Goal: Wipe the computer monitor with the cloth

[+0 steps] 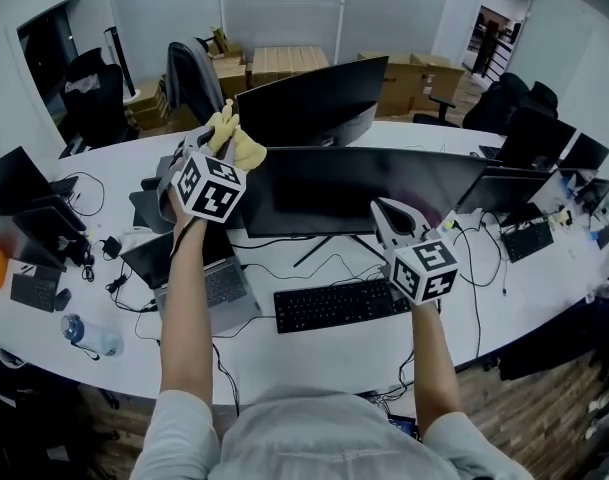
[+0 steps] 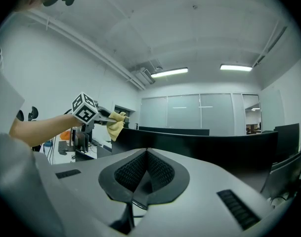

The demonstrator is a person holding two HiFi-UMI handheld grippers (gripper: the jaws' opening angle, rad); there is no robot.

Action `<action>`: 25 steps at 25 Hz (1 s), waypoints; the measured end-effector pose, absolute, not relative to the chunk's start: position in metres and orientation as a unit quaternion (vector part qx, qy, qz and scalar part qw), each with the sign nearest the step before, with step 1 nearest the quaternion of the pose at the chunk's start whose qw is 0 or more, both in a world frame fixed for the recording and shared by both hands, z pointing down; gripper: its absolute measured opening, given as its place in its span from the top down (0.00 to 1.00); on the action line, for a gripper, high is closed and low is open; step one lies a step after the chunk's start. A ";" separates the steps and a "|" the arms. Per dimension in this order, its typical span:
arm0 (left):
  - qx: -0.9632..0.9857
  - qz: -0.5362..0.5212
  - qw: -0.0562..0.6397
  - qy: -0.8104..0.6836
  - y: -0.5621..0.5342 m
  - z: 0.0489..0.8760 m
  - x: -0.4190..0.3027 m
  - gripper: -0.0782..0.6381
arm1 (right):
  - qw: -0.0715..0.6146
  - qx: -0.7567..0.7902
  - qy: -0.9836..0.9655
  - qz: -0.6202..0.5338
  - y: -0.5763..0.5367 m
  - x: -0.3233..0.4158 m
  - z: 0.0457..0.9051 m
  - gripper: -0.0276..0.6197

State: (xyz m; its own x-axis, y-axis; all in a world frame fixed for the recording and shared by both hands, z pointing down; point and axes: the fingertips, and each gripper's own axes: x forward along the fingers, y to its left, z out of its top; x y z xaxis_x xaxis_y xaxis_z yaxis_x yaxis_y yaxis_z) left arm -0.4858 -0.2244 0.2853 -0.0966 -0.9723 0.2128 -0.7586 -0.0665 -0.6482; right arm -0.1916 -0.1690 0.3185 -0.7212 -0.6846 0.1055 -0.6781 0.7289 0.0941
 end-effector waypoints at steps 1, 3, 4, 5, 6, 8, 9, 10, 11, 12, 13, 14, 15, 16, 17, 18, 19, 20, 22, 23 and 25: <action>-0.649 -0.328 0.160 0.668 -0.221 0.286 -0.491 0.71 | 0.068 0.369 -0.926 -0.026 -0.168 -0.190 0.318 0.92; -0.644 -0.324 0.155 0.676 -0.211 0.289 -0.501 0.71 | 0.070 0.374 -0.924 -0.031 -0.165 -0.187 0.316 0.92; -0.644 -0.316 0.151 0.680 -0.205 0.290 -0.504 0.71 | 0.070 0.377 -0.923 -0.033 -0.163 -0.185 0.315 0.92; -0.647 -0.305 0.148 0.683 -0.198 0.292 -0.506 0.71 | 0.070 0.379 -0.922 -0.035 -0.161 -0.182 0.314 0.92; -0.652 -0.290 0.144 0.686 -0.190 0.293 -0.506 0.71 | 0.069 0.381 -0.921 -0.037 -0.159 -0.180 0.314 0.92; -0.668 -0.255 0.140 0.685 -0.176 0.293 -0.499 0.71 | 0.069 0.386 -0.919 -0.039 -0.156 -0.175 0.315 0.92; -0.678 -0.237 0.139 0.681 -0.169 0.293 -0.492 0.71 | 0.069 0.389 -0.918 -0.039 -0.154 -0.172 0.316 0.92; -0.691 -0.218 0.138 0.676 -0.162 0.293 -0.482 0.71 | 0.069 0.393 -0.916 -0.039 -0.152 -0.169 0.316 0.92; -0.704 -0.198 0.137 0.668 -0.156 0.291 -0.472 0.71 | 0.069 0.397 -0.914 -0.039 -0.150 -0.165 0.317 0.92; -0.718 -0.180 0.137 0.659 -0.150 0.288 -0.460 0.71 | 0.070 0.402 -0.912 -0.039 -0.148 -0.160 0.318 0.92; -0.730 -0.162 0.136 0.650 -0.145 0.287 -0.448 0.71 | 0.071 0.408 -0.909 -0.040 -0.145 -0.155 0.319 0.92; -0.740 -0.148 0.135 0.642 -0.141 0.287 -0.437 0.71 | 0.071 0.415 -0.906 -0.042 -0.142 -0.150 0.319 0.92; -0.748 -0.137 0.136 0.635 -0.139 0.290 -0.427 0.71 | 0.072 0.422 -0.903 -0.043 -0.139 -0.144 0.320 0.92; -0.756 -0.127 0.136 0.627 -0.137 0.293 -0.417 0.71 | 0.072 0.429 -0.899 -0.043 -0.136 -0.138 0.321 0.92; -0.765 -0.120 0.135 0.619 -0.136 0.297 -0.405 0.71 | 0.073 0.436 -0.896 -0.043 -0.132 -0.132 0.321 0.92; -0.774 -0.114 0.133 0.608 -0.135 0.301 -0.392 0.71 | 0.073 0.444 -0.892 -0.044 -0.128 -0.124 0.322 0.92; -0.784 -0.110 0.131 0.597 -0.134 0.305 -0.378 0.71 | 0.074 0.453 -0.887 -0.045 -0.123 -0.116 0.323 0.92; -0.793 -0.107 0.130 0.585 -0.133 0.310 -0.363 0.71 | 0.076 0.462 -0.882 -0.047 -0.119 -0.108 0.324 0.92; -0.810 -0.101 0.129 0.562 -0.129 0.317 -0.334 0.71 | 0.079 0.481 -0.872 -0.050 -0.109 -0.089 0.326 0.92; -0.819 -0.097 0.129 0.551 -0.126 0.320 -0.319 0.71 | 0.080 0.490 -0.866 -0.051 -0.103 -0.079 0.327 0.92; -0.834 -0.090 0.130 0.529 -0.117 0.323 -0.292 0.71 | 0.083 0.508 -0.856 -0.053 -0.092 -0.061 0.328 0.92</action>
State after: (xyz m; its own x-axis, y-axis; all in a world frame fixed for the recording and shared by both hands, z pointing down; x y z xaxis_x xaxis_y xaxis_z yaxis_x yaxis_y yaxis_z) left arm -0.2917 -0.1173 0.3234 0.4244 -0.9054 0.0119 -0.8587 -0.4066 -0.3120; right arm -0.0607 -0.0916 0.3282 -0.4708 -0.8777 0.0891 -0.8601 0.4791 0.1752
